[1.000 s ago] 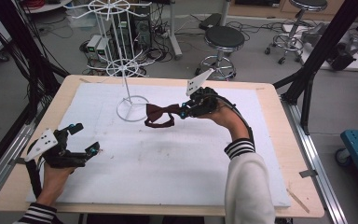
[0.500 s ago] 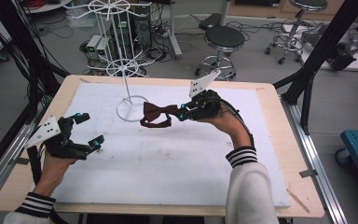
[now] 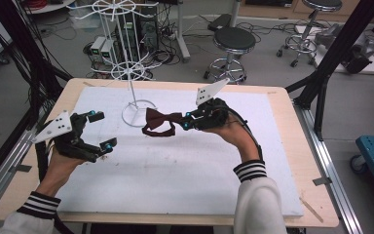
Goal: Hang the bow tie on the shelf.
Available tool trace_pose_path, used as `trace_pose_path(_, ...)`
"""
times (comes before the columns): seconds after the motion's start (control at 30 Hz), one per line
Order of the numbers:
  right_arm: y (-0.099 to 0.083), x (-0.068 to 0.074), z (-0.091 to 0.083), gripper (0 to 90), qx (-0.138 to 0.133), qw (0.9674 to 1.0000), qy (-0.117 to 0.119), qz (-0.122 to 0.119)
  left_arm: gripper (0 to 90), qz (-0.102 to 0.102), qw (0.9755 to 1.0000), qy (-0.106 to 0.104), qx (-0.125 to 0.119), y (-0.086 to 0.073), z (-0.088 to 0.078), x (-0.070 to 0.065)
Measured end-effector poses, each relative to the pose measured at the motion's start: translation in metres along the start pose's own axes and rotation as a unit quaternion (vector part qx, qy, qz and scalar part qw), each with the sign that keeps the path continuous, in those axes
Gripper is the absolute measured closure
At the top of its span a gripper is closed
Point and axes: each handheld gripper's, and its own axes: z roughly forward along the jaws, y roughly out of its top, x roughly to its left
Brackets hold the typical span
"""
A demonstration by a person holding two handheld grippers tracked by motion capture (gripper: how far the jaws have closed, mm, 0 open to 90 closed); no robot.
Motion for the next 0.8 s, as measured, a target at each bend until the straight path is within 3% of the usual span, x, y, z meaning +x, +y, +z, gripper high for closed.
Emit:
trace_pose_path(0.23,0.002,0.005,0.004,81.8,-0.009,0.9999,-0.001,0.004,1.7,-0.002,0.9998,-0.019,0.006,0.01,0.011,-0.002)
trace_pose_path(0.8,0.01,0.013,0.022,81.6,0.003,1.0,0.001,0.004,1.7,0.0,0.9976,-0.061,0.032,0.025,0.041,-0.01)
